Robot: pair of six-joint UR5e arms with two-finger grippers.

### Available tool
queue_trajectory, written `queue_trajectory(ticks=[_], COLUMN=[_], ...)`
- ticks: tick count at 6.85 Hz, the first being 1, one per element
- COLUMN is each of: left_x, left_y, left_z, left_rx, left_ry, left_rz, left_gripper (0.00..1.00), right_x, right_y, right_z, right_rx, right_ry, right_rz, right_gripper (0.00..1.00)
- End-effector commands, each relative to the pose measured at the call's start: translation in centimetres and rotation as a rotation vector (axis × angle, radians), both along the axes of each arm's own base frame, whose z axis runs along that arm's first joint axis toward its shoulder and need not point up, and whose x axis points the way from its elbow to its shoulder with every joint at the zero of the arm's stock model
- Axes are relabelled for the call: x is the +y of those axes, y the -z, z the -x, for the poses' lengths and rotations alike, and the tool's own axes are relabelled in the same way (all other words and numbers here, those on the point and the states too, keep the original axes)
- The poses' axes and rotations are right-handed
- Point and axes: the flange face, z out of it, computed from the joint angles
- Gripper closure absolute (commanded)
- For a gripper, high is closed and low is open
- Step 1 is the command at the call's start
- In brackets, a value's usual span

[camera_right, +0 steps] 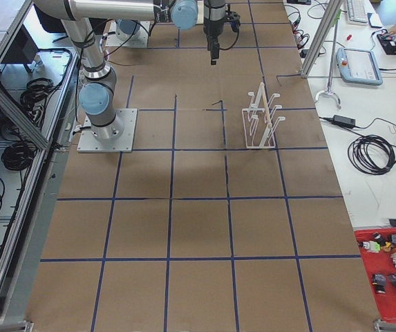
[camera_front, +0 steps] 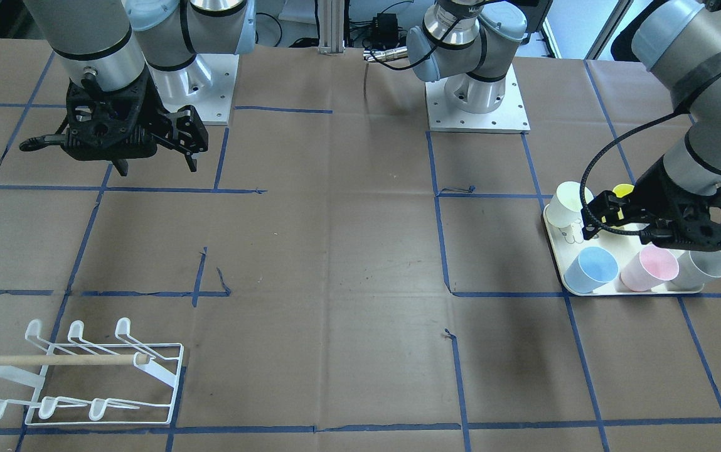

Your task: Transfer IKEA cup to right arm and place on rack

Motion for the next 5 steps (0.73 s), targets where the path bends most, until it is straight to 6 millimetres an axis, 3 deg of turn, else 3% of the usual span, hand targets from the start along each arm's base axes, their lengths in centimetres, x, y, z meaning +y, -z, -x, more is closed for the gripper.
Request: queue_trajectory(ticks=[1,5], left_x=[1.6,5.3], left_y=[5.6,13.1], left_z=[-2.4,-0.7], left_rx=[0.014,0.011], left_ry=[0.032,0.035], left_rz=[-0.015,-0.023], left_gripper=[0.01,0.01], right_x=[0.0,-1.7], right_y=[0.0,0.2], right_z=[0.0,-0.1], right_rx=[-0.001,-0.007], right_ry=[0.002,0.011], right_rz=[0.002,0.08], right_gripper=[0.0,0.0])
